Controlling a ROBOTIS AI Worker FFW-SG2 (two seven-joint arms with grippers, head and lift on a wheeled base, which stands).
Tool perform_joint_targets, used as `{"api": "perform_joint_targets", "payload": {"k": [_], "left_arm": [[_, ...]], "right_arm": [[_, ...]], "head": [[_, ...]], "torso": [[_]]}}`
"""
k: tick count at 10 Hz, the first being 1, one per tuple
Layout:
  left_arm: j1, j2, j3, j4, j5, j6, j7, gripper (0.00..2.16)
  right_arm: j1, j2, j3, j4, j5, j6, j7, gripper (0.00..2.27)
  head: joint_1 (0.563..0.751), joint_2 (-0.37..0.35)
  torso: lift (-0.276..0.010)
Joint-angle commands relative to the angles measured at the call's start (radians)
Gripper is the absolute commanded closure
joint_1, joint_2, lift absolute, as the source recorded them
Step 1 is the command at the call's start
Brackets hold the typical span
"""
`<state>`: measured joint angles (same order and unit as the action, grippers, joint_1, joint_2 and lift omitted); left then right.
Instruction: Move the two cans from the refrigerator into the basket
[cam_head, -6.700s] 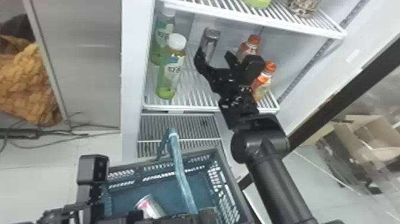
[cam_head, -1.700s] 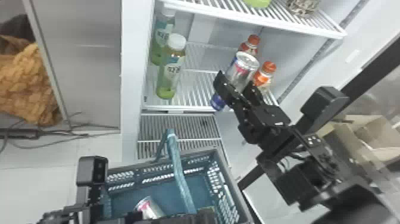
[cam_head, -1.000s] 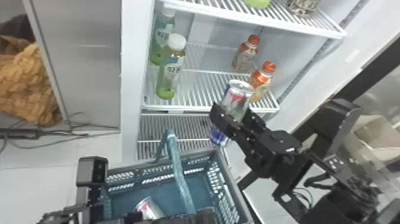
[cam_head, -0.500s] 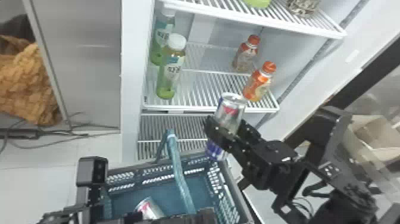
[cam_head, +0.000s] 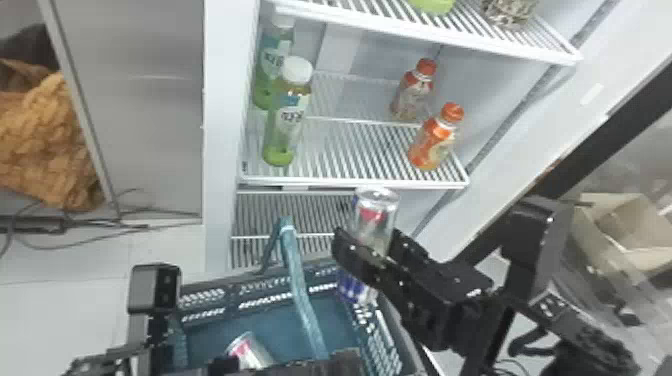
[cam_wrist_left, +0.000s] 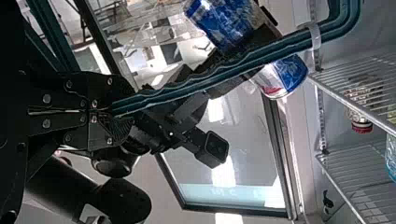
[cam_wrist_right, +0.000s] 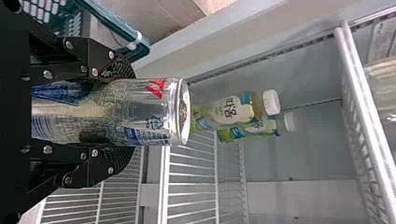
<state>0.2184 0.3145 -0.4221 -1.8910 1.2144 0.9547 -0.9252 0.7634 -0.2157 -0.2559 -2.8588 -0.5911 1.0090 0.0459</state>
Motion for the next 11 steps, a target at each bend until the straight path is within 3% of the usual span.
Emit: {"api": "perform_joint_targets", "payload": {"k": [1,7,11], "left_arm": [[0.0,0.0,0.001,0.0,0.0,0.0,0.0,1.16],[-0.002,0.002,-0.003,0.0,0.0,0.0,-0.001,1.16],[-0.002,0.002,-0.005,0.0,0.0,0.0,0.0,1.16]], "right_arm": [[0.015,0.004,-0.009,-0.021,0.009,0.049,-0.003,0.94],[0.039,0.015,-0.019,-0.024,0.025,0.1,-0.008,0.89],[0.037,0.016,-0.019,-0.024,0.027,0.105,-0.006,0.34]], "head": [[0.695,-0.35],[0.695,-0.35],[0.695,-0.35]], "torso": [[-0.276],[-0.276],[-0.276]]}}
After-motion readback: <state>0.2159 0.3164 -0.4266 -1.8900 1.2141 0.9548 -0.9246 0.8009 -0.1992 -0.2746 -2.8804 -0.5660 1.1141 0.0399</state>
